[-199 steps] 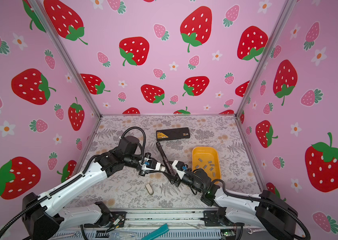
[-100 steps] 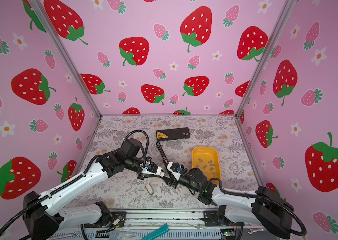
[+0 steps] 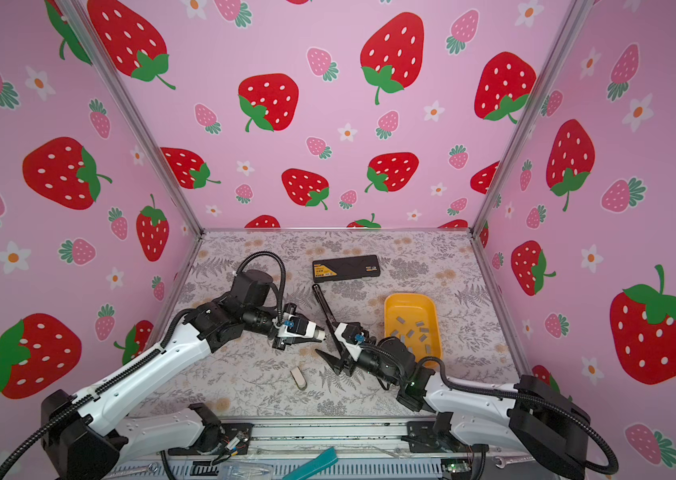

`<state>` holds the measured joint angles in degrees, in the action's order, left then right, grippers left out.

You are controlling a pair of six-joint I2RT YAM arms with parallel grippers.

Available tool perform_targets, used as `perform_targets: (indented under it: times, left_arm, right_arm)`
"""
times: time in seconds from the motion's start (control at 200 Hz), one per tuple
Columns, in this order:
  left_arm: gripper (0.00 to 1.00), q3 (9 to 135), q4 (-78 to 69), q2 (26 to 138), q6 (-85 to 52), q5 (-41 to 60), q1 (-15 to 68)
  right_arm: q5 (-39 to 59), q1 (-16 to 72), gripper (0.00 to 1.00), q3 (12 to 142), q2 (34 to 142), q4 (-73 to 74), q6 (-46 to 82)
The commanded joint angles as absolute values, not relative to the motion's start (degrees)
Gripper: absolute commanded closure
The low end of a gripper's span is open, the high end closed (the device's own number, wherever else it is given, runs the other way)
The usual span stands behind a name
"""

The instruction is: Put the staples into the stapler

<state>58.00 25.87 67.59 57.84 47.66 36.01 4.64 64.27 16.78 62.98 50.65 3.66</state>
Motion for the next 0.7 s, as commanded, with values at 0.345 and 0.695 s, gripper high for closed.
perform_targets:
  times: [0.345,0.695]
  left_arm:
    - [1.00,59.8,25.7,68.8,59.3,50.8,42.2]
    - [1.00,60.2,26.4,69.7,59.6,50.4,42.2]
  right_arm:
    - [10.6,64.6,0.36,18.8,65.1,51.7,2.6]
    - [11.6,64.7,0.44,18.2,63.7,52.5,2.9]
